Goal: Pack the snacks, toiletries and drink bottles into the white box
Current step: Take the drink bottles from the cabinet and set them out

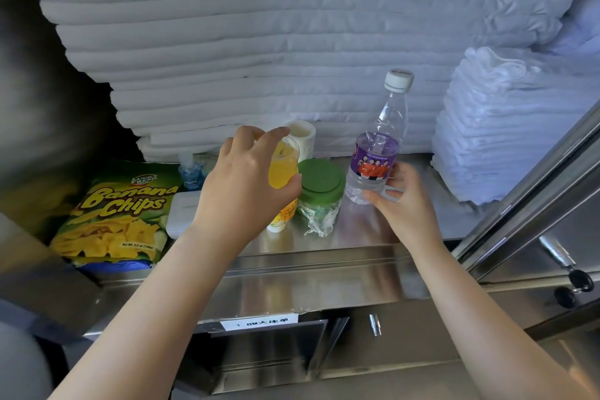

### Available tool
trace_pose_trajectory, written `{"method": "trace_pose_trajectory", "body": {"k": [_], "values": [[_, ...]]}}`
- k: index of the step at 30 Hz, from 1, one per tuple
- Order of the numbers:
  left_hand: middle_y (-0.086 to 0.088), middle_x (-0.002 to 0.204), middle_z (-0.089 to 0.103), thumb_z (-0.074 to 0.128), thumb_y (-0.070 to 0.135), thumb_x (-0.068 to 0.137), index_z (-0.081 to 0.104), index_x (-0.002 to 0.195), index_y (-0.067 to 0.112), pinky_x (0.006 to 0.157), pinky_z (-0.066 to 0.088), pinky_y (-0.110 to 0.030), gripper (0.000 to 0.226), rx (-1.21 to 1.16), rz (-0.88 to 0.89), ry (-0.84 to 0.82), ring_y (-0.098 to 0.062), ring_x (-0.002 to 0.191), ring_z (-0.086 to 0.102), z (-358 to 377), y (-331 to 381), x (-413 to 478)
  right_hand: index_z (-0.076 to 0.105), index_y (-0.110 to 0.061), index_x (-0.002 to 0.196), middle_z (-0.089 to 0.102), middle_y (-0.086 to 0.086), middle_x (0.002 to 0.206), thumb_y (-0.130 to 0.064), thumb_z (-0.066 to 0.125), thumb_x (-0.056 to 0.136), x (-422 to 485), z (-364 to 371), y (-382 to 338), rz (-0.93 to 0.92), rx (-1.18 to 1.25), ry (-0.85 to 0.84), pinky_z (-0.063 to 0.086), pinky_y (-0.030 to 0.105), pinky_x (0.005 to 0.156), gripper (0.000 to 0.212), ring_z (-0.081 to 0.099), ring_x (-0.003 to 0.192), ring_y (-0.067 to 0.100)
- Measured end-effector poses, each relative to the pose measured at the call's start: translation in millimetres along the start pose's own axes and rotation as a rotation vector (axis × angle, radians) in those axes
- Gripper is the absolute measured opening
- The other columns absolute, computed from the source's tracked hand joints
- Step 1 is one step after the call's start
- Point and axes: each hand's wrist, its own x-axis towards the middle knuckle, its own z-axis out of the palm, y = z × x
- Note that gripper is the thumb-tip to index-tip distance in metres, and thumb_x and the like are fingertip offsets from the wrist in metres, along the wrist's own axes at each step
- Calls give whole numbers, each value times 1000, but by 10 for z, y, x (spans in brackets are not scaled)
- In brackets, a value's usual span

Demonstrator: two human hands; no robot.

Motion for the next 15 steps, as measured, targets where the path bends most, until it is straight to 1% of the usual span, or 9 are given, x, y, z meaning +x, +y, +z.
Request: {"method": "trace_pose_trajectory", "body": {"k": [2,3,5,6,7,9,10,12,15], "values": [[1,118,47,65,39,77,46,134,31,70,41,-29,60,-2,4,0,-20,109,46,0,-4,-2,47,-41,113,57,-35,101,-32,78,73,68,-4,22,1,32,-11,44,9,73,52,57,93,-14],[1,118,47,65,39,77,46,134,31,70,41,-29,60,-6,5,1,-20,109,46,0,-6,-3,50,-36,117,59,-31,102,-26,77,75,105,-10,43,-3,45,-25,46,12,79,51,57,95,-13],[1,118,47,65,39,77,46,134,31,71,42,-29,60,-10,7,0,-20,109,46,0,-9,-3,52,-26,123,63,-19,110,-16,76,78,177,-28,76,1,78,-71,48,24,92,51,59,102,-5],[2,118,47,64,39,77,46,134,31,71,42,-29,60,-9,8,-1,-20,109,46,1,-9,-3,53,-23,125,63,-14,115,-14,75,78,207,-38,85,9,90,-101,47,29,96,52,59,106,0],[2,118,47,64,40,77,46,134,31,71,42,-29,60,-9,7,-1,-20,109,46,2,-8,-3,53,-22,126,62,-11,118,-14,75,79,230,-48,90,14,89,-125,47,31,98,53,58,109,2],[3,117,46,65,40,77,45,134,32,70,42,-28,60,-12,6,1,-19,109,46,4,-7,-2,53,-24,127,60,-11,122,-26,76,77,247,-29,61,17,55,-133,47,26,94,56,55,111,-3],[3,117,46,65,40,77,45,134,32,70,42,-28,60,-11,6,1,-19,109,45,5,-7,0,54,-25,126,58,-10,121,-34,78,74,250,2,38,6,14,-97,47,24,91,57,53,110,-3],[2,118,47,65,39,77,46,134,32,70,42,-28,60,-9,6,-1,-19,109,45,8,-8,1,57,-24,118,54,-8,112,-43,79,69,239,82,-15,-50,-75,29,46,25,86,58,50,105,2],[2,119,47,66,39,77,46,134,32,70,41,-28,61,-5,2,-3,-20,110,45,11,-12,2,54,-25,114,49,-20,101,-48,79,64,226,160,-77,-102,-67,140,43,19,78,60,51,98,4]]}}
